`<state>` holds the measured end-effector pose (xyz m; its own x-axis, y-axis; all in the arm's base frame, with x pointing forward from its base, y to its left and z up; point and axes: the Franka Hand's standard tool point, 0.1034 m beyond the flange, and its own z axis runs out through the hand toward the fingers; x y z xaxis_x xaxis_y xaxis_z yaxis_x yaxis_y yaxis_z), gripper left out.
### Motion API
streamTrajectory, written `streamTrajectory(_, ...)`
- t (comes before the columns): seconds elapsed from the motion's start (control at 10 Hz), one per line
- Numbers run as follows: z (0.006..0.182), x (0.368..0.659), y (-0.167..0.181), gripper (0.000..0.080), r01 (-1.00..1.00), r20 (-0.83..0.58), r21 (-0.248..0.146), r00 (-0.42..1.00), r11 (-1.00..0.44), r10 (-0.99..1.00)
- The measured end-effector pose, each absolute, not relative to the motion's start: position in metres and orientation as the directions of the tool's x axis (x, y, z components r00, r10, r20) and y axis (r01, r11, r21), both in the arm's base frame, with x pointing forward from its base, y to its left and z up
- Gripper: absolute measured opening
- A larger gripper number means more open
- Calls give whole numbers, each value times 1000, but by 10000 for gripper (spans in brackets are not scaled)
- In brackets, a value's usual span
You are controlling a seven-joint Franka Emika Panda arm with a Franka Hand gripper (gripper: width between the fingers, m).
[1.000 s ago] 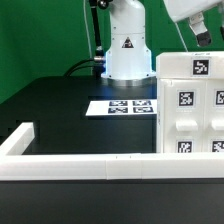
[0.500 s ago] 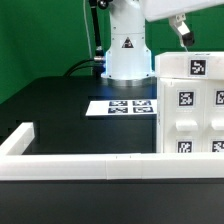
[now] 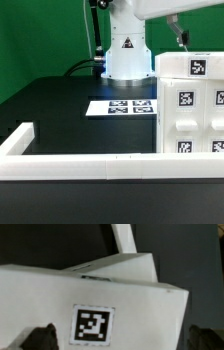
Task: Assemble cabinet
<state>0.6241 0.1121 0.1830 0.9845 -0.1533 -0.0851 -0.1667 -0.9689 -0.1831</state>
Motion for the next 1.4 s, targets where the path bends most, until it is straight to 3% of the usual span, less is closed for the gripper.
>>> streamTrajectory(0.1, 183, 624, 111, 649, -87, -71, -179, 995, -980, -75)
streamTrajectory(0.4, 184, 626, 114, 649, 486, -23, -58, 873, -872, 488)
streamTrajectory(0.9, 178, 627, 110, 649, 752, -26, -63, 656, -657, 754)
streamTrajectory(1.2, 164, 623, 105, 649, 883, 2, -45, 467, -467, 884)
streamTrajectory(1.4, 154, 619, 104, 649, 881, 1, -48, 472, -471, 882)
